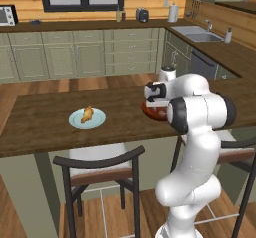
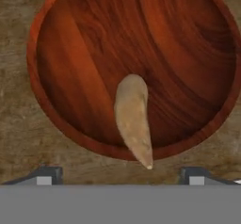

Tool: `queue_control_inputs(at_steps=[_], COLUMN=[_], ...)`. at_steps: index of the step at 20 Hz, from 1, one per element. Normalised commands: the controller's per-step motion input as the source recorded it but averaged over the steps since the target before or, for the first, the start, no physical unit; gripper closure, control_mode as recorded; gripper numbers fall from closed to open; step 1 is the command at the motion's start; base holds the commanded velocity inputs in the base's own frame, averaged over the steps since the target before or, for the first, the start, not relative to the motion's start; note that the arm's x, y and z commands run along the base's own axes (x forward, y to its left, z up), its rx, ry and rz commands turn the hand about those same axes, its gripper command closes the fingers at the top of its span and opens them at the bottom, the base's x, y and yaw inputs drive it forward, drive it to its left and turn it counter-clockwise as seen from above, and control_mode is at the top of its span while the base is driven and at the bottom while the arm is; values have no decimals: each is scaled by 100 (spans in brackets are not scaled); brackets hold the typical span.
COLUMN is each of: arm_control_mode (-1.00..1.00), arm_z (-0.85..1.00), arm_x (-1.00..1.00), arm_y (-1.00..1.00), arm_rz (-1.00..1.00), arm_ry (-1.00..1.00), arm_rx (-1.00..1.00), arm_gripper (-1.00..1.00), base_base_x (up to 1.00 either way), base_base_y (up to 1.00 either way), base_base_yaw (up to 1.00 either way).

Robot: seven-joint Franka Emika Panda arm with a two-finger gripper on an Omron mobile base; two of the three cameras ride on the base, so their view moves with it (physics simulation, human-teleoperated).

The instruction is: Pick the chicken drumstick and sweet potato from their plates and place them in the bowl. Then put the bowl in the fridge.

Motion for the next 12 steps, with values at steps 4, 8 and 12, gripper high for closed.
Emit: queue_control_inputs(at_steps=[4,8,12], arm_control_mode=[-100,-100,-100], arm_z=[50,14,12], arm_x=[-71,-75,-56], arm_y=[55,76,90], arm_rz=[-7,-13,-12], arm_ry=[0,0,0], arm_rx=[8,4,2], arm_gripper=[-100,-100,-100], base_base_x=[0,0,0], base_base_y=[0,0,0], base_base_yaw=[0,0,0])
